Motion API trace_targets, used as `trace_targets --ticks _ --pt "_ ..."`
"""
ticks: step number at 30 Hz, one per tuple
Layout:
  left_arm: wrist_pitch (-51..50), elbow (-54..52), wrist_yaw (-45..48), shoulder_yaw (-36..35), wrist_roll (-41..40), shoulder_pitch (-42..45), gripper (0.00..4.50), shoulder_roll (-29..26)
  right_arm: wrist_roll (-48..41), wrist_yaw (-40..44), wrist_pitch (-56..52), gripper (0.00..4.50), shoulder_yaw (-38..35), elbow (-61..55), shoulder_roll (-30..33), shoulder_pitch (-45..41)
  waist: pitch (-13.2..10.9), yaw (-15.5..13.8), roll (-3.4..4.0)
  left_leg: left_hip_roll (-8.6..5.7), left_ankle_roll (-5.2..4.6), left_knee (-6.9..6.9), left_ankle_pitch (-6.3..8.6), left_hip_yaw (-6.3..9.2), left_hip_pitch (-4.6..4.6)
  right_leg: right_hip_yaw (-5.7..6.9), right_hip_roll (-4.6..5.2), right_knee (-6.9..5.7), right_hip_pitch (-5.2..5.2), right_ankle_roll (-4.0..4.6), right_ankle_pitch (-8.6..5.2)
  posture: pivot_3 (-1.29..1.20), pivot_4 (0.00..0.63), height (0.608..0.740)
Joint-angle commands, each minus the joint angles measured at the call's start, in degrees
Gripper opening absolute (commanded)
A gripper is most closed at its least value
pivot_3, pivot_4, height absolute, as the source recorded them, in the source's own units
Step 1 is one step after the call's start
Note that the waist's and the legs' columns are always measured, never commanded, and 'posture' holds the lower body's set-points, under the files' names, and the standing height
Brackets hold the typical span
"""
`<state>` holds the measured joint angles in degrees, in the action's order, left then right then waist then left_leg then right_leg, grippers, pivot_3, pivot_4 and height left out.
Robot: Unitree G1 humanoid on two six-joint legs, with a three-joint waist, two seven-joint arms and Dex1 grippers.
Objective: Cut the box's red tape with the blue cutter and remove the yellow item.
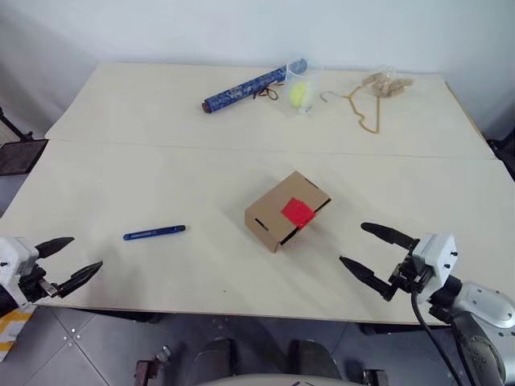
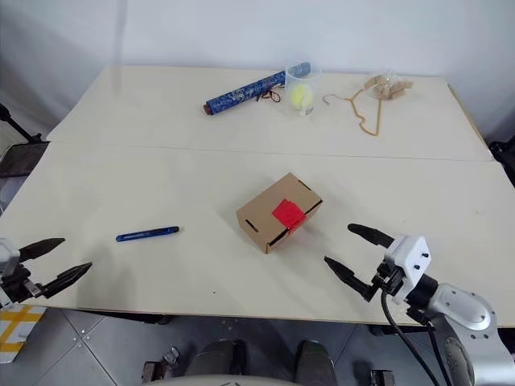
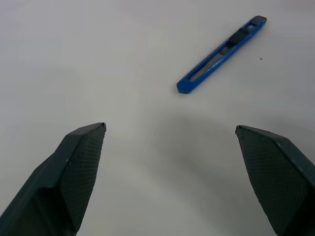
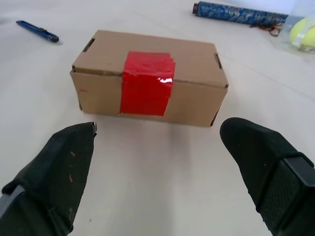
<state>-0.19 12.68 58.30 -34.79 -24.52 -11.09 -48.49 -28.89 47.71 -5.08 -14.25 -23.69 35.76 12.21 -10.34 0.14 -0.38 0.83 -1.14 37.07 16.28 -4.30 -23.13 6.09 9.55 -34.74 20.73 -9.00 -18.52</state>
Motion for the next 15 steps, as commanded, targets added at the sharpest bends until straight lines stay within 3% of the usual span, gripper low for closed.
trace_targets --ticks 1,3,6,12,15 --pt "-0.59 -0.06 0.19 -0.75 -1.29 1.05 4.49 -0.15 -0.54 -0.74 -0.02 4.50 -1.19 -2.60 -0.06 -0.29 0.00 -0.02 0.00 0.00 0.00 0.00 0.00 0.00 0.00 0.00 0.00 0.00 0.00 0.00 0.00 0.00 0.150 0.740" --pt "-8.64 -3.73 0.63 2.08 -6.96 7.56 4.50 -0.32 1.44 -1.45 -2.11 4.31 0.56 -4.29 1.40 -0.15 0.00 -0.17 0.00 0.00 0.00 0.01 0.00 -0.01 0.00 0.00 0.00 -0.01 0.01 0.00 0.00 0.00 0.150 0.740" --pt "-17.68 -7.16 0.20 9.88 -9.75 19.50 3.89 0.46 6.13 -4.45 -7.23 3.56 4.14 -5.15 3.03 -0.61 0.00 -1.76 -0.08 -0.03 0.13 0.18 0.02 0.14 -0.03 0.04 0.00 -0.11 -0.03 0.01 0.01 0.00 0.150 0.740" --pt "-22.13 -3.20 -1.19 26.59 -1.65 38.41 1.94 5.62 11.79 -9.11 -13.17 1.40 12.13 -4.10 1.30 -5.49 0.02 -1.13 -0.13 -0.14 -0.09 0.17 -0.13 -0.18 -0.03 0.03 -0.02 -0.31 0.00 -0.07 0.18 0.00 0.150 0.740" --pt "-18.44 3.44 -1.60 34.61 4.59 48.02 1.00 11.97 15.63 -11.93 -14.55 0.37 15.37 -0.54 -0.51 -10.12 0.00 -1.02 -0.18 -0.22 -0.06 0.20 -0.14 -0.42 -0.05 0.04 -0.15 -0.36 0.16 -0.06 0.18 0.00 0.150 0.740"
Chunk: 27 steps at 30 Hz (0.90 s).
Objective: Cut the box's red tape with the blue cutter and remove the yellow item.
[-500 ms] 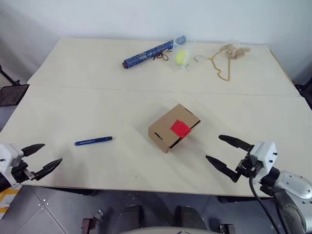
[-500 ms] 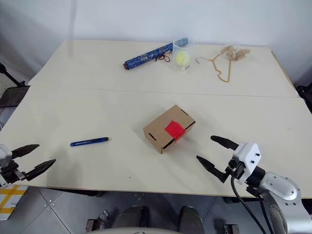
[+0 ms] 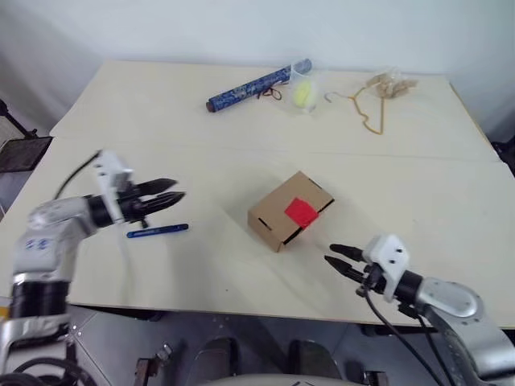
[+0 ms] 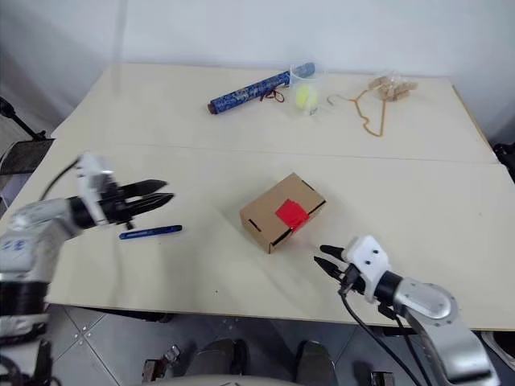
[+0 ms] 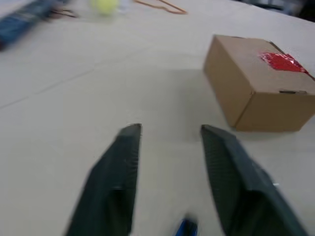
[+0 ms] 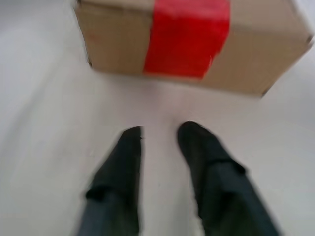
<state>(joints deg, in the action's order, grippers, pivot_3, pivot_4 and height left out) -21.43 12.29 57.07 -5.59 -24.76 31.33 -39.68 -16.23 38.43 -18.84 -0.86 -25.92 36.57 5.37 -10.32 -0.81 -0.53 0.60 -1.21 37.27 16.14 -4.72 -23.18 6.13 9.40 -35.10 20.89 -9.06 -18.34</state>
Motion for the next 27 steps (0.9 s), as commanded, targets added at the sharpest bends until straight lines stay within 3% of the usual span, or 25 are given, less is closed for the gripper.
trace_targets --ticks 1,3,8,14,20,27 --pt "4.45 6.92 -1.33 8.21 7.68 8.55 0.66 5.82 4.35 -3.50 -0.97 0.02 3.09 3.33 -2.04 -5.20 -0.02 -0.08 -0.04 0.02 0.01 0.06 -0.01 -0.30 -0.05 0.02 -0.07 0.01 0.01 0.00 0.00 0.00 0.150 0.740" --pt "5.96 10.66 -1.75 12.24 11.19 12.10 0.02 9.66 5.80 -3.91 -3.21 0.00 5.00 5.29 -2.57 -8.47 -0.02 -0.17 -0.06 0.03 0.01 0.11 -0.02 -0.50 -0.10 -0.02 -0.07 -0.02 0.09 0.01 0.00 0.00 0.150 0.740" --pt "5.28 11.49 2.23 17.39 13.69 13.52 0.02 13.52 6.80 -4.39 -7.33 0.00 6.43 9.13 -4.14 -16.87 -0.04 0.93 -0.08 0.12 0.00 0.05 -0.02 -0.72 -0.18 -0.03 -0.06 -0.06 0.40 0.00 0.00 0.00 0.150 0.740" --pt "-3.83 0.73 7.02 21.28 11.82 9.63 0.02 13.92 5.85 -0.77 -9.27 0.00 6.32 12.79 -3.02 -23.63 -0.05 0.89 -0.09 0.15 0.01 0.17 -0.02 -0.73 -0.23 -0.04 -0.02 -0.33 0.57 0.01 0.00 0.00 0.150 0.740" --pt "-8.77 -3.95 4.05 23.20 11.87 7.46 0.02 19.54 5.66 9.67 -5.43 0.00 8.45 22.41 -0.01 -30.88 -0.07 0.74 -0.11 0.16 -0.17 0.70 0.07 -0.61 -0.36 -0.07 0.06 -0.49 0.49 0.01 0.01 0.00 0.150 0.740" --pt "-10.18 -5.14 1.02 23.73 12.12 6.55 0.02 23.63 10.38 15.91 5.66 0.00 10.04 39.90 0.16 -39.13 -0.07 0.85 -0.12 0.17 -0.22 0.80 0.10 -0.58 -0.31 -0.12 0.07 -0.52 0.47 0.00 0.09 0.00 0.150 0.740"
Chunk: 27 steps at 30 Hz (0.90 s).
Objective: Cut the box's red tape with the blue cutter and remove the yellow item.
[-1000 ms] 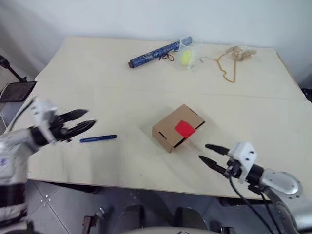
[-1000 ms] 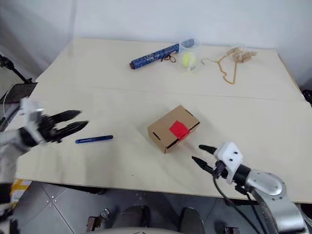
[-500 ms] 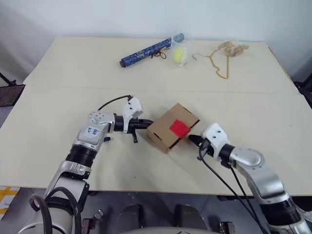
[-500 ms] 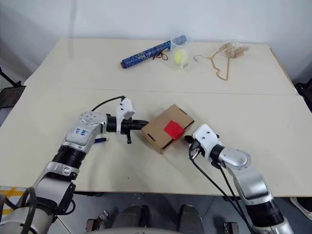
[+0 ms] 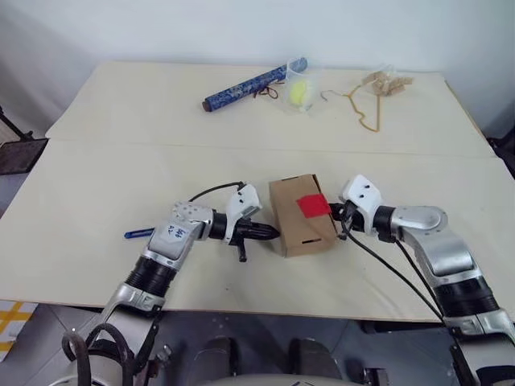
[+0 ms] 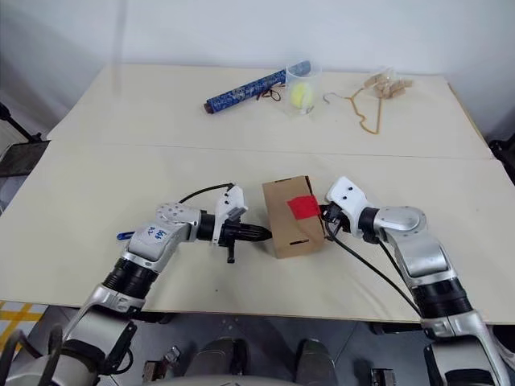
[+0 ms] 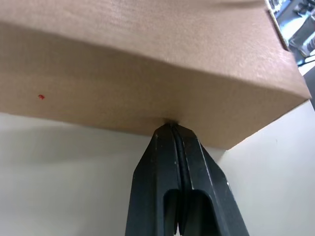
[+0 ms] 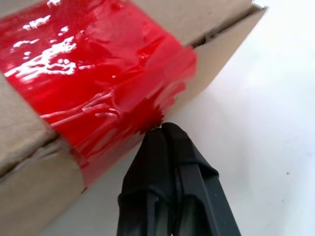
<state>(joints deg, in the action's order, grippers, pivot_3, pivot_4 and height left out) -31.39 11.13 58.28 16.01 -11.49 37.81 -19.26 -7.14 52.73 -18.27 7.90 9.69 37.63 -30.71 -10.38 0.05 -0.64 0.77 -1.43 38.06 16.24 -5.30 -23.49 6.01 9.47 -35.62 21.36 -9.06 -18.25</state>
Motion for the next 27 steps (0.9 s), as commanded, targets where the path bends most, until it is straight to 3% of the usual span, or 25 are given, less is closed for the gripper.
trace_targets --ticks 1,8,12,20,25,27 --pt "-0.56 -4.11 -0.39 2.20 -1.21 0.06 0.02 3.66 2.01 2.28 6.89 0.00 1.43 6.76 -1.01 -4.24 0.00 0.05 0.00 0.00 0.00 0.01 0.00 0.00 0.00 -0.01 0.00 0.01 0.00 0.00 0.00 0.00 0.150 0.740" --pt "-1.89 -6.37 -2.05 4.24 -0.71 -0.94 0.02 6.86 6.82 4.27 20.90 0.00 2.15 22.13 -2.89 -12.06 0.00 0.15 0.00 0.01 0.01 0.03 -0.01 -0.01 0.04 -0.02 0.00 0.00 -0.04 0.00 0.02 0.00 0.150 0.740" --pt "-1.42 -7.36 -3.72 3.25 -0.05 -1.44 0.02 6.49 6.18 6.14 21.37 0.00 0.90 22.37 -3.06 -12.58 0.00 0.06 0.00 0.04 0.03 0.01 -0.01 0.01 0.04 -0.01 0.00 0.01 -0.04 0.00 0.02 0.00 0.150 0.740" --pt "1.31 -13.61 -0.47 -1.41 -0.31 -1.79 0.02 -5.05 3.10 9.37 16.29 0.00 -5.69 13.24 5.74 -6.99 -0.05 0.02 0.10 0.05 0.04 0.00 -0.01 0.04 -0.06 0.01 0.01 0.05 0.03 0.00 0.02 0.00 0.150 0.740" --pt "-0.35 -17.11 3.44 -7.82 -5.30 -2.24 1.18 -11.96 -0.77 13.31 14.02 0.00 -10.25 8.95 12.35 -1.15 -0.06 0.03 0.11 0.05 0.04 -0.02 0.01 0.04 -0.05 0.01 0.02 0.11 0.03 0.00 0.02 0.00 0.150 0.740" --pt "0.66 -17.29 6.14 -13.66 -7.09 -5.45 1.80 -18.36 -5.93 16.72 14.43 0.37 -15.20 5.90 14.46 3.27 -0.07 0.02 0.11 0.06 0.05 -0.04 0.02 0.04 -0.04 0.01 0.01 0.11 0.02 0.00 0.02 0.00 0.150 0.740"
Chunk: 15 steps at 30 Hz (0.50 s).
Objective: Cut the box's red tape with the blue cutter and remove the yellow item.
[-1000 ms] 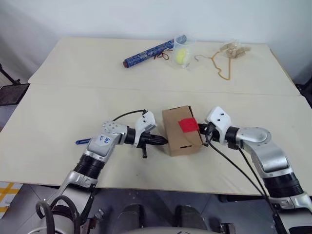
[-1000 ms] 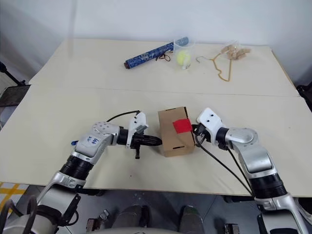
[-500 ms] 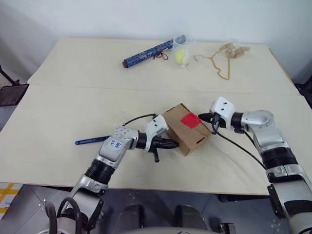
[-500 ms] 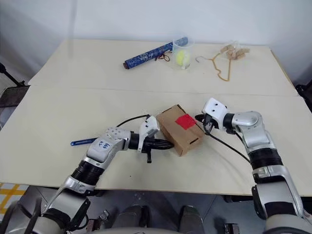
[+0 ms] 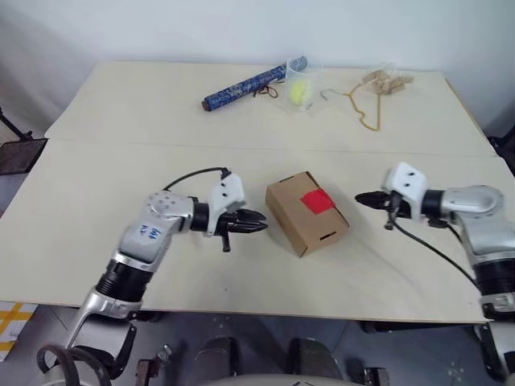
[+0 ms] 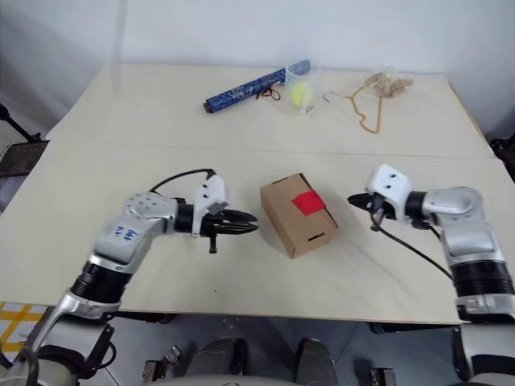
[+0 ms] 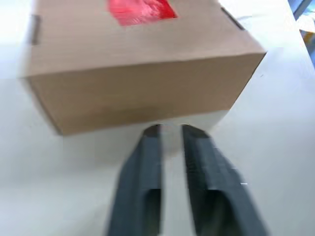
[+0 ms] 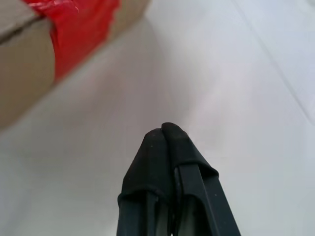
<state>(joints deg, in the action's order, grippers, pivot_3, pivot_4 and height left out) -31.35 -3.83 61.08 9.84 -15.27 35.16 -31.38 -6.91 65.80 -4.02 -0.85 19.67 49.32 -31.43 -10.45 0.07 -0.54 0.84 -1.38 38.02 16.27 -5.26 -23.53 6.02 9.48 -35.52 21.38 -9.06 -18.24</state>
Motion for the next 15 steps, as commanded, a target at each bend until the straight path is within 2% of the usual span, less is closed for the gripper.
trace_targets --ticks 1,4,6,9,12,15 --pt "1.41 -2.02 4.15 -9.60 -3.81 -4.23 2.08 -8.79 -8.62 4.96 0.16 0.57 -8.44 -5.67 3.22 5.74 0.00 0.17 0.00 0.01 0.01 -0.06 0.00 0.00 0.01 0.00 0.00 0.00 0.01 0.00 0.00 0.00 0.150 0.740" --pt "8.76 2.61 7.63 -18.25 -6.05 -10.93 3.03 -14.47 -19.78 8.00 -5.42 1.55 -14.61 -16.45 2.08 13.19 -0.03 0.75 0.05 0.08 0.10 -0.26 0.06 -0.10 0.22 0.01 -0.04 0.01 0.02 0.06 -0.03 0.00 0.150 0.740" --pt "12.81 7.70 8.49 -25.19 -8.03 -14.65 3.65 -15.91 -24.58 7.20 -7.97 2.27 -16.91 -23.66 0.54 17.86 -0.04 0.76 0.08 0.14 0.11 -0.25 0.07 -0.12 0.25 0.02 -0.03 0.00 0.02 0.07 -0.04 0.00 0.150 0.740" --pt "20.30 16.23 11.55 -31.79 -7.26 -21.67 4.50 -19.72 -32.72 6.63 -8.20 3.32 -19.53 -34.08 -4.27 24.47 -0.06 0.74 0.02 0.39 0.09 -0.16 0.14 -0.12 0.27 0.03 -0.02 -0.01 -0.02 0.08 -0.02 0.00 0.150 0.740" --pt "23.71 21.94 13.79 -35.46 -7.93 -26.34 4.50 -22.43 -34.92 4.14 -9.54 4.38 -19.02 -40.59 -6.52 28.60 -0.07 0.45 0.01 0.39 0.02 -0.16 0.30 -0.19 0.28 0.05 0.04 -0.01 0.02 0.09 -0.01 0.00 0.150 0.740" --pt "27.50 31.11 14.37 -39.10 -5.95 -30.66 4.50 -26.96 -37.71 3.89 -9.15 4.45 -16.97 -47.69 -8.81 31.81 -0.06 -0.08 -0.03 0.38 -0.01 -0.15 0.42 -0.23 0.26 0.06 0.14 0.00 0.09 0.10 0.01 0.00 0.150 0.740"
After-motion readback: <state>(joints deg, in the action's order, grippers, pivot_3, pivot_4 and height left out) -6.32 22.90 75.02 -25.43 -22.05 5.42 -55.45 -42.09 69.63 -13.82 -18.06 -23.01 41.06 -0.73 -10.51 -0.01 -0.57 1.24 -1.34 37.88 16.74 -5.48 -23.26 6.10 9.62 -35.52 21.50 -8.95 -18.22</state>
